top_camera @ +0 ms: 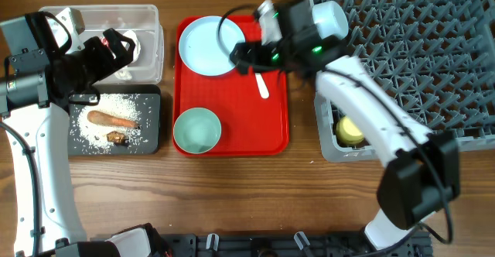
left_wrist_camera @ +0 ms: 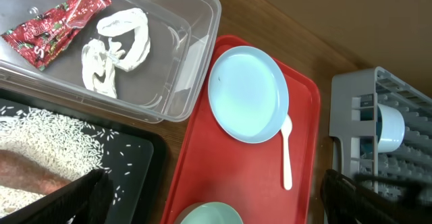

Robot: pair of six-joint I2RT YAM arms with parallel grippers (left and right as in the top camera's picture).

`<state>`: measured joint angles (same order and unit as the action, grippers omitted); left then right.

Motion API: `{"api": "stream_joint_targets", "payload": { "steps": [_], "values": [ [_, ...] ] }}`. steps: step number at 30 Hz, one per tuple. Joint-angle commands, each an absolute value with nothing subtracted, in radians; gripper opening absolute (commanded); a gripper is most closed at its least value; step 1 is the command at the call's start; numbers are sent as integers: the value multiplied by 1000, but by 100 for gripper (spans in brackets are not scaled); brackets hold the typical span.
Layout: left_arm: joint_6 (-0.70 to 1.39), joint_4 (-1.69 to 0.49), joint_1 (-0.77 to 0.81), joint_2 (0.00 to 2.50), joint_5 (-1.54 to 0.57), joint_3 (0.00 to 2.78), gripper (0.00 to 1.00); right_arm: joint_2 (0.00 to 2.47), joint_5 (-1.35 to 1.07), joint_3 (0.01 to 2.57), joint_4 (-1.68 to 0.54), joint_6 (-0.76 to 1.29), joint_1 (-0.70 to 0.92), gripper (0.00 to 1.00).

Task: Sort waste into correct bins and load items into the dishwasher rack
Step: 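Reach the right gripper to the green bowl and grasp its rim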

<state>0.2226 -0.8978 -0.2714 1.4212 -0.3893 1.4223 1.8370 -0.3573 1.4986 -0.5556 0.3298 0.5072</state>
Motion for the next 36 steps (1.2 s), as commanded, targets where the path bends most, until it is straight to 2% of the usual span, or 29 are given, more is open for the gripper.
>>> {"api": "stream_joint_targets", "payload": {
  "steps": [1, 3, 7, 14, 16, 29, 34, 36],
  "values": [
    [214, -896, -275, 1419, -387, 1429, 100, 1907, -370, 1424, -550, 506, 614, 79],
    [214, -896, -275, 1419, -387, 1429, 100, 1935, -322, 1405, -534, 559, 667, 68],
    [214, -896, -275, 1419, -387, 1429, 100, 1992, -284, 1405, -530, 614, 729, 57],
    [214, -896, -275, 1419, -387, 1429, 100, 2007, -281, 1405, -553, 642, 728, 33],
    [214, -896, -275, 1419, -387, 1429, 100, 2012, -273, 1405, -560, 658, 730, 30],
    [214, -896, -275, 1419, -387, 1429, 100, 2064, -350, 1405, -566, 703, 782, 28],
    [214, -896, -275, 1419, -387, 1429, 100, 2071, -348, 1406, -561, 725, 776, 4],
    [214, -896, -275, 1419, -387, 1429, 100, 2071, -348, 1406, -562, 737, 767, 4]
  ]
}}
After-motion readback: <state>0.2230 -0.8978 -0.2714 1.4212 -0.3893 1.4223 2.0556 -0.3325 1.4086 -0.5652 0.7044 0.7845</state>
